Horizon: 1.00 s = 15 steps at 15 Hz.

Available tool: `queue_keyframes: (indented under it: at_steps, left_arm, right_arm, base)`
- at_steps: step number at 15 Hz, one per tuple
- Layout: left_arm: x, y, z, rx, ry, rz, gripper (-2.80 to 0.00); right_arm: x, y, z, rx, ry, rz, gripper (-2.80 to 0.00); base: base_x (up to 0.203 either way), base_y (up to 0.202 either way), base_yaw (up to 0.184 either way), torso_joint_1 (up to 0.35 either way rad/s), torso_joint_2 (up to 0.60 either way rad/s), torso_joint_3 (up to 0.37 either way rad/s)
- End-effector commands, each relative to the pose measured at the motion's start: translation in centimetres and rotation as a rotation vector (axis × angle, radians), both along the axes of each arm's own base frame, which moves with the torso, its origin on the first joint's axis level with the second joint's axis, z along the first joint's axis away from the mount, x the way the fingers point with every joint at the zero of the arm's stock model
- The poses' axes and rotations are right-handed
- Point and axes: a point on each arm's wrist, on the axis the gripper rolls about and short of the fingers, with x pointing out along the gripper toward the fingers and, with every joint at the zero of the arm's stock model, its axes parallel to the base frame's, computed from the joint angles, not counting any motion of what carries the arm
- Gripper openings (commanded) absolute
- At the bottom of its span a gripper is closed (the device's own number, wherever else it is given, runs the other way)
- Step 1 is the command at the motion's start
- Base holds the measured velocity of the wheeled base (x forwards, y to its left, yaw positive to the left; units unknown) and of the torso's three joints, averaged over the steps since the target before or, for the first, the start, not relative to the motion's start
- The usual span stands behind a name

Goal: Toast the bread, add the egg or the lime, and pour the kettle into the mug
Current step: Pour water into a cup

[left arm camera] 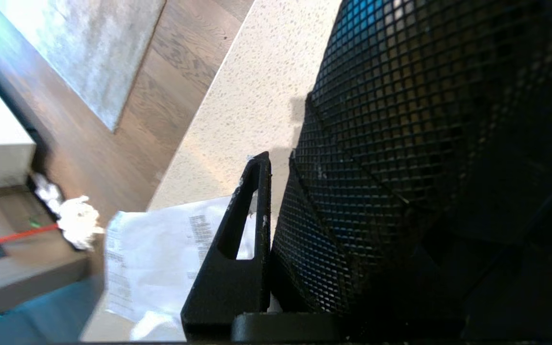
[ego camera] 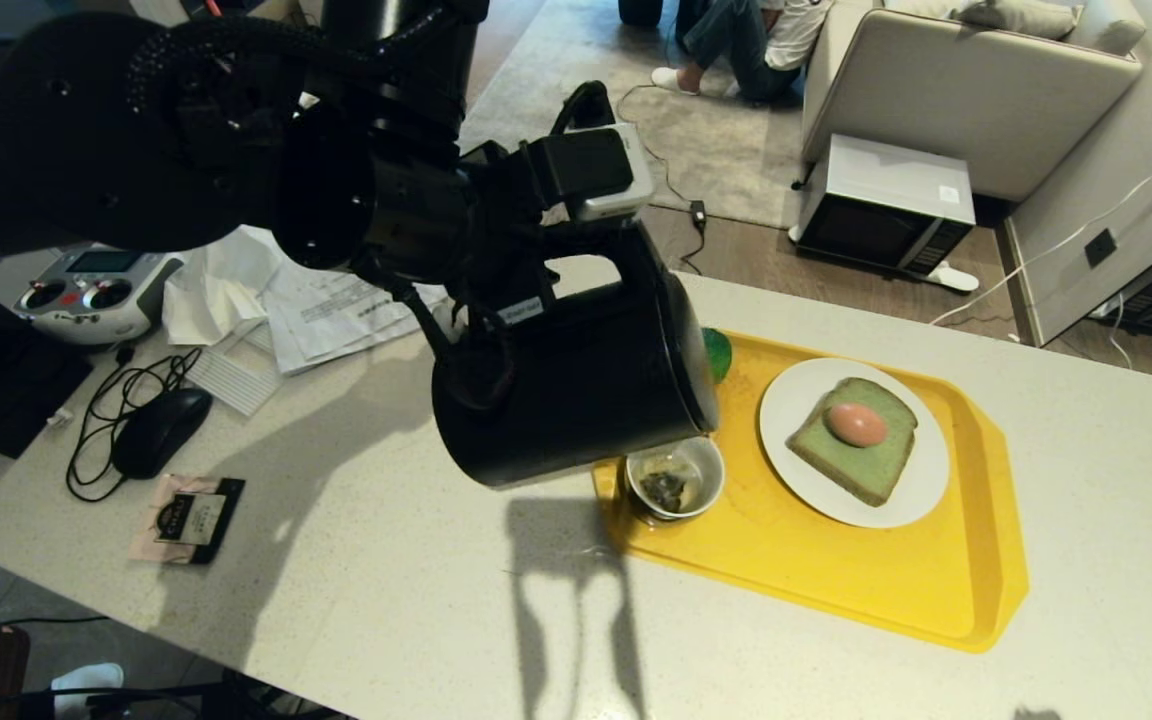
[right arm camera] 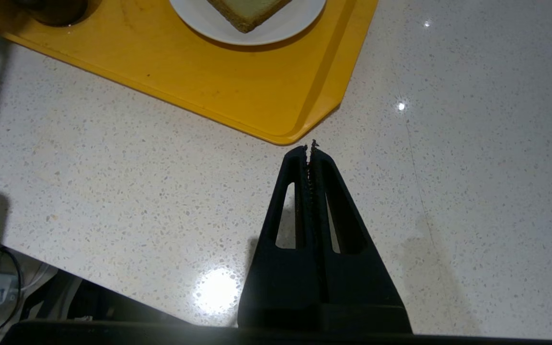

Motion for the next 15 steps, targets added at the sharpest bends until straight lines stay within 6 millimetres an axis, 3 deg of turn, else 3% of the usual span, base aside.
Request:
queue_keyframes:
  at_steps: [1, 15]
  left_arm:
    - [0.18, 0.17, 0.03, 0.030, -0.014, -0.003, -2.80]
    - [0.26, 0.16, 0.37, 0.094, -0.038, -0.005, -2.80]
  right_arm:
    - [0.00, 0.00, 0.00, 0.000, 0.001, 0.000, -2.80]
    - [0.00, 0.00, 0.00, 0.000, 0.001, -0.001, -2.80]
  base:
    - [0.000, 0.000, 0.000, 0.000, 0.00, 0.000]
    - [0.000, 0.000, 0.000, 0.000, 0.00, 0.000]
